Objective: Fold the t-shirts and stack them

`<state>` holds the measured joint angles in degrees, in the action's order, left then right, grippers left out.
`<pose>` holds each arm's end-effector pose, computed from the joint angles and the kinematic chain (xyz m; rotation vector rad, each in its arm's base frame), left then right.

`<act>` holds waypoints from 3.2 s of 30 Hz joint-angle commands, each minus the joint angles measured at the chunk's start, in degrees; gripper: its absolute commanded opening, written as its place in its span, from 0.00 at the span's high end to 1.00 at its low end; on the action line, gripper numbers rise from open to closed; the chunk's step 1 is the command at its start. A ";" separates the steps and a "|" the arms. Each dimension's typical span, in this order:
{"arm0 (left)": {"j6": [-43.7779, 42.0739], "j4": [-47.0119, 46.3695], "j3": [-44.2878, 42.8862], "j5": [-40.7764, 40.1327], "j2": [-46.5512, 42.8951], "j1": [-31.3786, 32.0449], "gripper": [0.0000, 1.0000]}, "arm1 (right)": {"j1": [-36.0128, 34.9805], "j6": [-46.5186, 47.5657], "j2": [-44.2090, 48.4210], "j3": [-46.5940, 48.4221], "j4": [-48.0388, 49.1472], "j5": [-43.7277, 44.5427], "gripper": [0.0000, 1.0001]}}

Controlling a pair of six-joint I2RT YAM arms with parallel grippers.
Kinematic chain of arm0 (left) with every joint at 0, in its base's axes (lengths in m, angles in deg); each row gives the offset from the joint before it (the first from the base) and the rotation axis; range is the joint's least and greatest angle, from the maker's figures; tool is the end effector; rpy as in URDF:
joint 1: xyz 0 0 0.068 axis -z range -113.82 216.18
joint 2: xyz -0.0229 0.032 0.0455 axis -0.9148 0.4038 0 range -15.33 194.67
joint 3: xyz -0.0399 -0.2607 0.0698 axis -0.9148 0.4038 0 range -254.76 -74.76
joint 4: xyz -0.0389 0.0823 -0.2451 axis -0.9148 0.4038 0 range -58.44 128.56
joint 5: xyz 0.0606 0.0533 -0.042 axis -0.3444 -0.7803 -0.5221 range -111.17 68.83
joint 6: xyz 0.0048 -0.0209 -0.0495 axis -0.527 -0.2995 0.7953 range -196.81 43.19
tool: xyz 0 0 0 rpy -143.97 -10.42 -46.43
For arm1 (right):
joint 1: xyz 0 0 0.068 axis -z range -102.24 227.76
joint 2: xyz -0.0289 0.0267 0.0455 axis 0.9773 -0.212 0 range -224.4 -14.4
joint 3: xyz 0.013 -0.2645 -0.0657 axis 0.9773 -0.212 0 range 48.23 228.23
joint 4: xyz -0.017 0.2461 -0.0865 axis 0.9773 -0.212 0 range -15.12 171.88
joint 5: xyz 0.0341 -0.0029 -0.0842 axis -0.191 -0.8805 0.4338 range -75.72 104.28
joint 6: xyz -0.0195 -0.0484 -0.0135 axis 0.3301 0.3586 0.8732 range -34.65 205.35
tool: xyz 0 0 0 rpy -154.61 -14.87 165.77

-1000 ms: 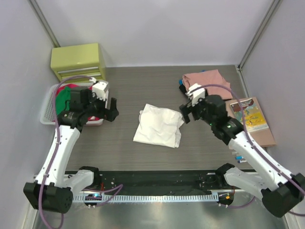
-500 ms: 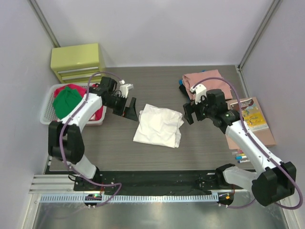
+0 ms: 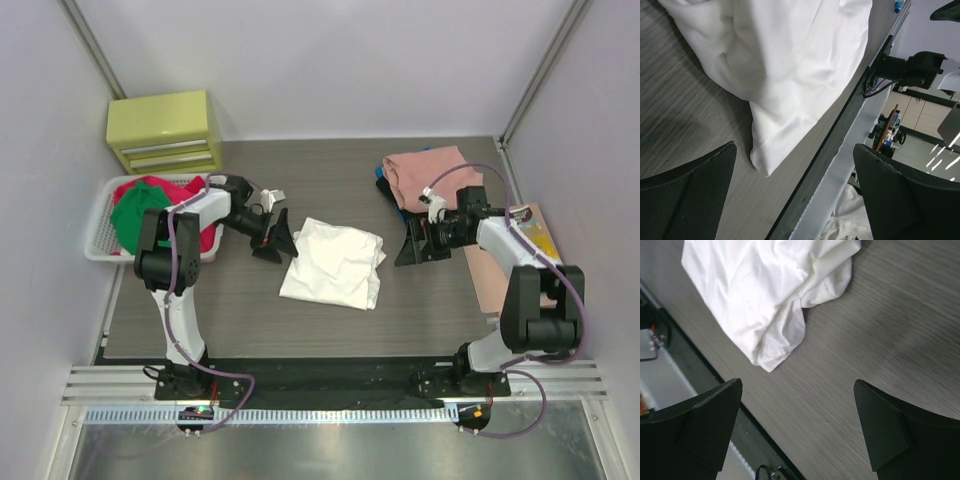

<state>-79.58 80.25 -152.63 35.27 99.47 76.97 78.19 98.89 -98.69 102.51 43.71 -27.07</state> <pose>0.3578 -0.0984 0.1604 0.3827 2.7392 -1.4876 0.2734 0.0214 0.2123 -0.4742 2.5060 0.8930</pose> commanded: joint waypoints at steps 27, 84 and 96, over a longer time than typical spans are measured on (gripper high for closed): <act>1.09 -0.51 -3.26 5.27 8.25 -2.26 0.00 | 0.45 23.64 -35.59 16.37 -19.84 -24.31 0.00; 18.23 -17.93 -4.84 -4.85 16.77 4.33 0.34 | -11.41 -15.74 -34.36 7.33 23.32 -6.29 0.30; 17.88 -16.43 -6.25 -3.71 18.44 4.68 0.98 | -12.64 -15.39 -35.50 8.47 21.30 -4.54 0.86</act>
<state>-59.23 64.19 -158.64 38.46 115.14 80.86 66.69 80.64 -131.17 112.09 68.96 -40.79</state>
